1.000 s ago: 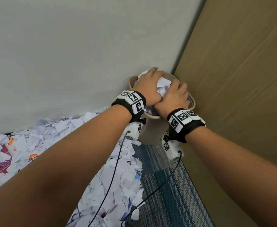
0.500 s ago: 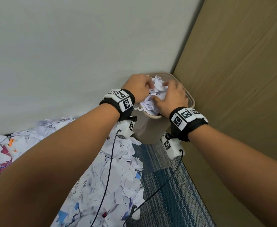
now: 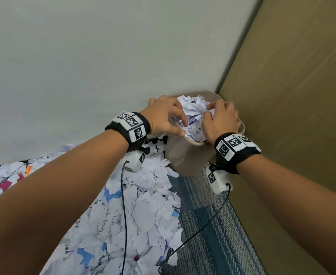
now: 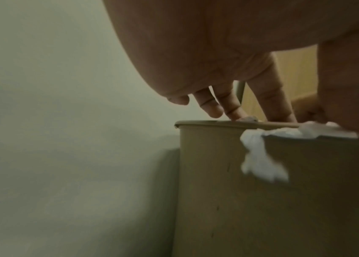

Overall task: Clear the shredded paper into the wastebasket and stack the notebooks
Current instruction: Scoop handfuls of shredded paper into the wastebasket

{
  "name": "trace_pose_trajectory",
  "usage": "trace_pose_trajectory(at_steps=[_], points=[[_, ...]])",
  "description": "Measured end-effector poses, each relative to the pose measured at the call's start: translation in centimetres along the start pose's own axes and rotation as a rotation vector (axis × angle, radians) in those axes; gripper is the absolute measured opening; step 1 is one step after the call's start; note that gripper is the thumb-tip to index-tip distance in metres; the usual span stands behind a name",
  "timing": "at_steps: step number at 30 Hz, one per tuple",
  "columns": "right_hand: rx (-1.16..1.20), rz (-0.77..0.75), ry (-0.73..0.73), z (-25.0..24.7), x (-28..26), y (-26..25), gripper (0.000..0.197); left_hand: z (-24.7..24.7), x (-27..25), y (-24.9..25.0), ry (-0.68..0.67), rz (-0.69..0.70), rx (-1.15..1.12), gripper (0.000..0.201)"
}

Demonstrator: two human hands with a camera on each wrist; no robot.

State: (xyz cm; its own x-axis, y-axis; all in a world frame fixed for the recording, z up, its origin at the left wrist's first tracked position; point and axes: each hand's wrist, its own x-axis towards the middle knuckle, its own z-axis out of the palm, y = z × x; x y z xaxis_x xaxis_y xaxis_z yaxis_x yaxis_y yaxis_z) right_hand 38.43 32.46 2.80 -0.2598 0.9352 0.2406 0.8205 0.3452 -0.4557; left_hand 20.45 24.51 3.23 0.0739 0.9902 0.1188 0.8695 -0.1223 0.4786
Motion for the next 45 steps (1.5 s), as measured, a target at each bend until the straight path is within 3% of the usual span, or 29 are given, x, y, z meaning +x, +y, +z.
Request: trace_pose_trajectory(at_steps=[5,8,10,13,17,20,24,27,33,37,41,45], points=[[-0.033,-0.017,-0.001,0.2,-0.4,-0.4,0.027,0.0,0.6,0.7,-0.056,0.024,-0.007,0.012],[-0.038,-0.046,-0.018,0.4,-0.7,-0.4,0.026,-0.1,1.0,0.4,-0.073,0.005,-0.062,0.017],[-0.041,-0.063,-0.028,0.5,-0.8,-0.4,0.026,0.1,1.5,0.5,0.018,-0.033,-0.128,0.020],[-0.037,-0.058,-0.028,0.5,-0.8,-0.4,0.027,0.3,2.6,1.6,0.284,-0.059,-0.081,0.022],[-0.027,-0.054,0.011,0.2,-0.9,-0.9,0.028,0.7,3.3,2.5,0.237,-0.062,0.013,0.031],[-0.030,-0.101,0.077,0.0,-1.1,-1.5,0.029,0.4,2.4,1.7,0.283,-0.048,0.078,0.036],[-0.039,-0.237,0.149,0.3,-1.8,-3.5,0.034,-1.1,0.2,-0.8,0.428,-0.102,-0.014,0.021],[0.012,-0.367,0.175,1.0,-2.8,-5.6,0.029,-2.1,-1.6,-2.6,0.462,-0.169,-0.009,0.013],[0.004,-0.616,0.007,4.4,-6.5,-9.6,0.026,-2.3,-8.6,-8.6,0.298,-0.412,0.157,0.015],[-0.162,-0.767,-0.228,7.7,-9.5,-10.3,0.029,-1.4,-15.3,-13.3,-0.015,-0.604,0.372,0.024],[-0.368,-0.813,-0.456,10.4,-11.7,-11.0,0.038,-0.8,-21.4,-16.5,-0.153,-0.770,0.394,0.032],[-0.489,-0.803,-0.602,12.3,-12.6,-11.7,0.052,-0.2,-25.9,-18.2,-0.212,-0.843,0.423,0.040]])
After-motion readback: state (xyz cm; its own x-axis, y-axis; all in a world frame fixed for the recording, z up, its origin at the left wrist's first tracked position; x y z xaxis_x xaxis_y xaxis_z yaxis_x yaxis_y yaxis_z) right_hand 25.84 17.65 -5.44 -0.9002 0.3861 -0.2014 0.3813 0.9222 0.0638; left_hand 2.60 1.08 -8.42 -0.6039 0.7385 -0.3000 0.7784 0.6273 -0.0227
